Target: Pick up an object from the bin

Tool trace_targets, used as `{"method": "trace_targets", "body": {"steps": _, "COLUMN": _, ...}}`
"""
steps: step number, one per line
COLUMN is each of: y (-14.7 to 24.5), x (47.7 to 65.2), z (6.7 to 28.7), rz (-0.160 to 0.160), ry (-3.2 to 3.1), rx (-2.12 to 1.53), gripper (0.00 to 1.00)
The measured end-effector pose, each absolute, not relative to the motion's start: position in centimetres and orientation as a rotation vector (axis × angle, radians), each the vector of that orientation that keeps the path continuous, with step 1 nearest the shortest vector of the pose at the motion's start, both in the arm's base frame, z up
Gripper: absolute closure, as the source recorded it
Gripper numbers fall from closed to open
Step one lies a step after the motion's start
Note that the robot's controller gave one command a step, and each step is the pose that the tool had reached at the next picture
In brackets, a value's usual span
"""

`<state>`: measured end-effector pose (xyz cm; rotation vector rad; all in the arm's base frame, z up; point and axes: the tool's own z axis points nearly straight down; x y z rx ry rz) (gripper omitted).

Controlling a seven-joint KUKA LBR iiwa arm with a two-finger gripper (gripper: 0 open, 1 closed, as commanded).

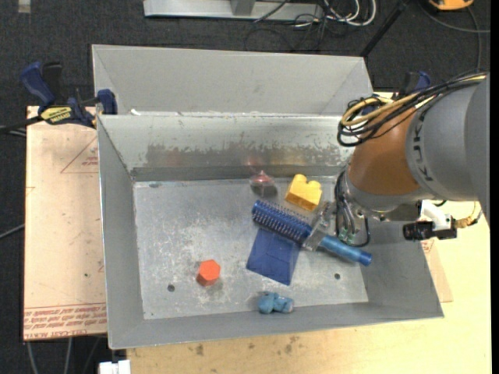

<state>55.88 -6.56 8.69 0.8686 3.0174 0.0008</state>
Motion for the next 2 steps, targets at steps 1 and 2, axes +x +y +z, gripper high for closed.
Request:
{"method": "trace_targets", "body": {"steps": 1, "y": -6.5, "x": 55.9, "z": 9.0, "rz": -0.001, "ry": 3.02, "rx": 0.865, "gripper": 1.0}}
{"method": "trace_targets", "body": {"steps": 2, "y": -6.5, "x": 56.1, "z": 18.1, "rz": 0.003, "ry": 3.013, "rx": 0.858, "gripper": 1.0}}
